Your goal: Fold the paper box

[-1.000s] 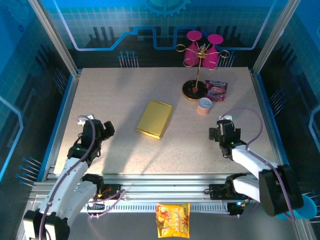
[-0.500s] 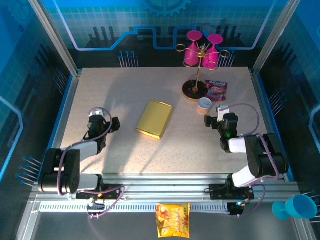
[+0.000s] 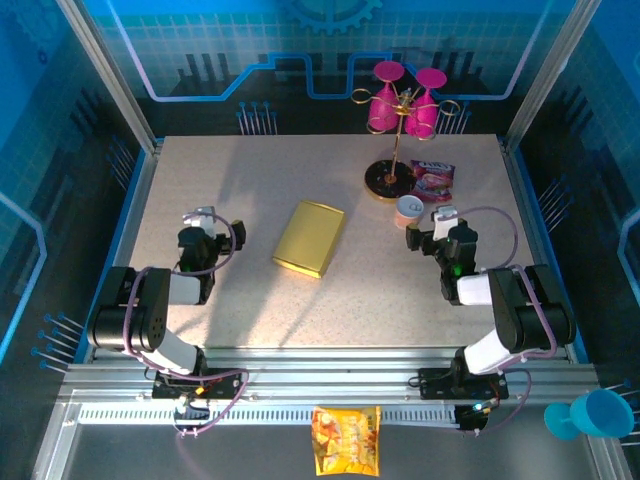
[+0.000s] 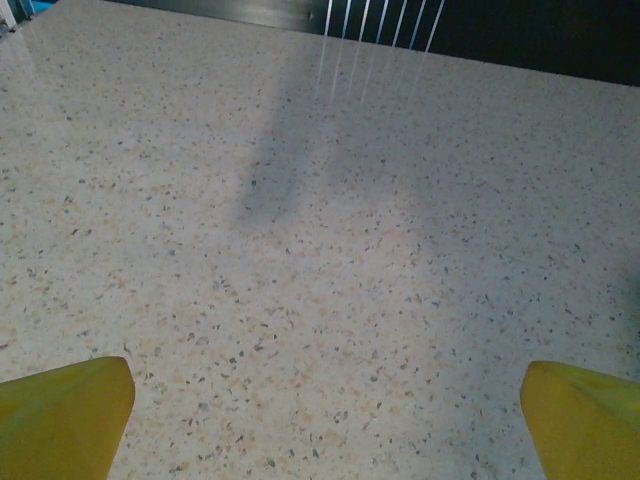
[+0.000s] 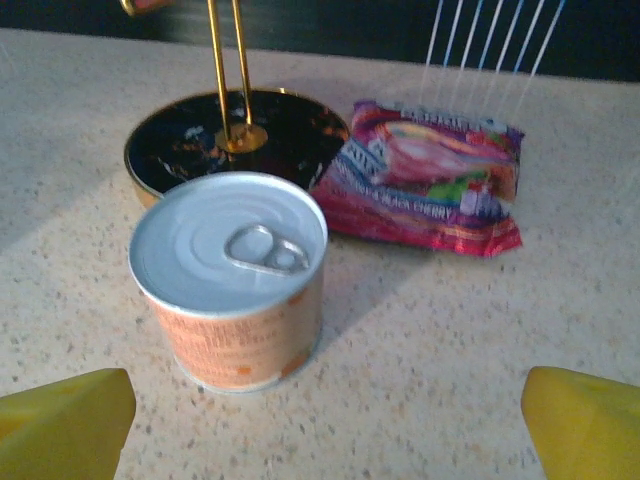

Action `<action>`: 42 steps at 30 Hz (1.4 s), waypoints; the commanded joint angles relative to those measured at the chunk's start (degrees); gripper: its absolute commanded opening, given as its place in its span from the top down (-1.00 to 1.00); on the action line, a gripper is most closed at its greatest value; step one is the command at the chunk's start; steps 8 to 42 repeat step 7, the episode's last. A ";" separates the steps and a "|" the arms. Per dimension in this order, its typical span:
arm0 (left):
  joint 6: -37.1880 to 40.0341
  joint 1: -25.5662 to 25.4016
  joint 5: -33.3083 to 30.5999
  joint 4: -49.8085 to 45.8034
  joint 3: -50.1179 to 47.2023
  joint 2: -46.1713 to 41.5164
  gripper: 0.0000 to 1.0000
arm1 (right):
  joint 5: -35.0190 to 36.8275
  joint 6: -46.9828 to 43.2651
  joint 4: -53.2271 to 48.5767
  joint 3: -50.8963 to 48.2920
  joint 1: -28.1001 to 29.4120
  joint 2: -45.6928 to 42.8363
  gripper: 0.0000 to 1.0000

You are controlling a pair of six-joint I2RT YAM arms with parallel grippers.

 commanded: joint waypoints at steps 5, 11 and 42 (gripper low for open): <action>1.13 0.02 1.07 2.89 -0.32 0.19 -0.99 | -0.40 -1.17 -0.77 1.46 0.40 0.16 -0.99; 0.93 0.05 0.69 3.86 -0.93 0.07 -0.99 | 1.18 -2.37 4.67 -1.19 1.71 0.23 -1.00; 0.93 0.05 0.69 3.86 -0.93 0.07 -0.99 | 1.18 -2.37 4.67 -1.19 1.71 0.23 -1.00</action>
